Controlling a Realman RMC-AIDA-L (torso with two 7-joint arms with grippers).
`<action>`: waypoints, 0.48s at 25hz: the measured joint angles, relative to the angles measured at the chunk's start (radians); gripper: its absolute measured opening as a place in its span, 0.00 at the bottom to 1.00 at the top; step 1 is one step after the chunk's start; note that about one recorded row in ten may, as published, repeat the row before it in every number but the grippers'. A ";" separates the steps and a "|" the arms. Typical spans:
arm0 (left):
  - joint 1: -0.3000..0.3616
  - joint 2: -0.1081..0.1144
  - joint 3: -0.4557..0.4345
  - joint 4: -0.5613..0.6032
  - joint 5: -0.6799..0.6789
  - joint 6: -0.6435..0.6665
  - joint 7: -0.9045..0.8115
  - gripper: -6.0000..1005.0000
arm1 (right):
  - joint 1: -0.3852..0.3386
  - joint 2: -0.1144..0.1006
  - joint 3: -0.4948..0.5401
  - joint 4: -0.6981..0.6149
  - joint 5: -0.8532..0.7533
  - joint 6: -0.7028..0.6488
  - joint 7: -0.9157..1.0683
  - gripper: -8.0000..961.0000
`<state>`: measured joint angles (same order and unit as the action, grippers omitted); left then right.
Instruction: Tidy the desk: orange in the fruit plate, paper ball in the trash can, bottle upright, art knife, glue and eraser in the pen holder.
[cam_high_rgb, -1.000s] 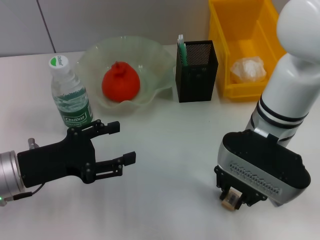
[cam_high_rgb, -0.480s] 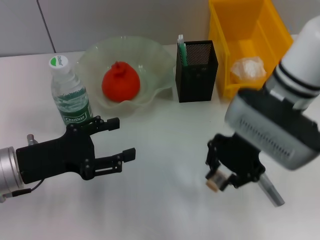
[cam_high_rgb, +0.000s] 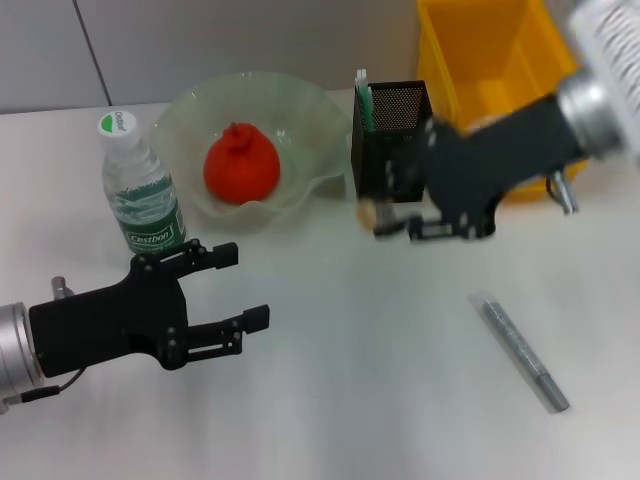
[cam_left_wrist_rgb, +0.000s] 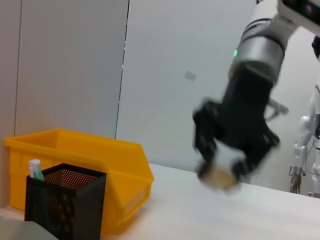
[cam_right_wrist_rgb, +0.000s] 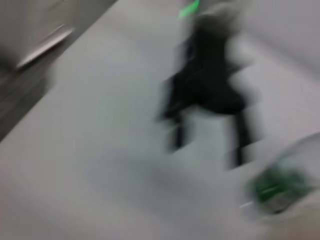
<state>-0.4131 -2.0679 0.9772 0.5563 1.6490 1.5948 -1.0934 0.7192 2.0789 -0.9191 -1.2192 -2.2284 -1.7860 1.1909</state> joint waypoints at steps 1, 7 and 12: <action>0.000 0.000 0.000 -0.001 0.000 0.000 0.000 0.83 | -0.009 0.000 0.040 0.002 0.038 0.004 0.009 0.32; 0.000 -0.003 0.004 -0.008 -0.019 0.001 0.003 0.83 | -0.098 0.000 0.214 0.089 0.301 0.096 0.054 0.33; 0.002 -0.002 0.007 -0.010 -0.035 0.003 0.004 0.83 | -0.169 -0.001 0.261 0.270 0.552 0.285 0.054 0.34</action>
<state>-0.4108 -2.0698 0.9839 0.5462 1.6137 1.5980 -1.0898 0.5504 2.0781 -0.6580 -0.9493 -1.6768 -1.5009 1.2452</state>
